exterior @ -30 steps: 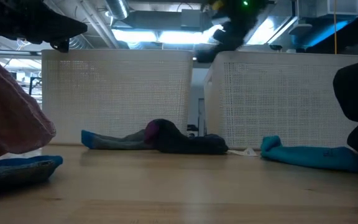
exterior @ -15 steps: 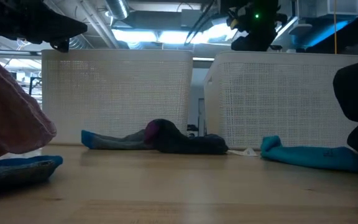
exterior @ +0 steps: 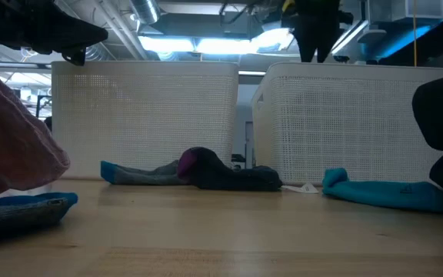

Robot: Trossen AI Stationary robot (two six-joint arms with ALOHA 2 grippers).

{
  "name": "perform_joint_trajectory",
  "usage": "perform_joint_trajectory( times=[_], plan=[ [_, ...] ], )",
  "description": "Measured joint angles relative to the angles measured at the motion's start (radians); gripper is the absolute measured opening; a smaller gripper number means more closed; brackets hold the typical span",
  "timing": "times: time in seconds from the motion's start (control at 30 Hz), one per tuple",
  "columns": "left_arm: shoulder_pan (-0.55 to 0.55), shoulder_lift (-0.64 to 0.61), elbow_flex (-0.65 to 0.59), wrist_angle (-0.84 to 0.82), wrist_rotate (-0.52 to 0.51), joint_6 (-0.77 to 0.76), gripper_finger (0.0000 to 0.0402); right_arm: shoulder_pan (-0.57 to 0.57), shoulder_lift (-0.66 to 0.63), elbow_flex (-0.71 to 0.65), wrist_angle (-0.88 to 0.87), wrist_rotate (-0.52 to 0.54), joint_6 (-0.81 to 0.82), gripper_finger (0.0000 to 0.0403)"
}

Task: Sort clothes
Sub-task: Put the black stripe sock into the right white bin, then put the dark blue sock into the right white bin

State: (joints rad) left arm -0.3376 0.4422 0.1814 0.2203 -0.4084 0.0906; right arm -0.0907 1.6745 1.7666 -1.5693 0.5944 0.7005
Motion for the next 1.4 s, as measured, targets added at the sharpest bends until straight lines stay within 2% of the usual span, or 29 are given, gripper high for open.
perform_joint_trajectory(
  times=[0.13,0.3,0.43,0.63,0.8,1.07,1.17,1.33,1.4],
  plan=[
    [0.0,0.0,0.0,0.0,0.0,-0.001,0.0001,0.06,0.0,0.052,0.019,-0.008,-0.002,0.028],
    [0.0,0.0,0.0,0.0,0.0,-0.006,0.0001,0.176,0.0,0.041,0.195,-0.003,-0.083,0.028],
    [0.0,0.0,0.0,0.0,0.0,-0.007,0.0001,0.273,0.0,-0.028,0.419,0.01,-0.168,0.028],
    [0.0,0.0,0.0,0.0,0.0,-0.005,0.0001,0.362,0.0,-0.221,0.773,0.015,-0.277,0.028],
    [0.0,0.0,0.0,0.0,0.0,-0.005,0.0001,0.395,0.0,-0.405,1.058,0.011,-0.344,0.028],
    [0.0,0.0,0.0,0.0,0.0,0.014,0.0001,0.391,0.012,-0.672,1.51,-0.066,-0.41,0.028],
    [0.0,0.0,0.0,0.0,0.0,0.014,0.0001,0.391,0.04,-0.719,1.594,-0.087,-0.421,0.028],
    [0.0,0.0,0.0,0.004,0.0,0.014,0.0001,0.391,0.129,-0.725,1.634,-0.089,-0.426,0.028],
    [0.0,0.0,0.0,0.004,0.0,0.014,0.0001,0.391,0.164,-0.725,1.633,-0.047,-0.426,0.028]
  ],
)
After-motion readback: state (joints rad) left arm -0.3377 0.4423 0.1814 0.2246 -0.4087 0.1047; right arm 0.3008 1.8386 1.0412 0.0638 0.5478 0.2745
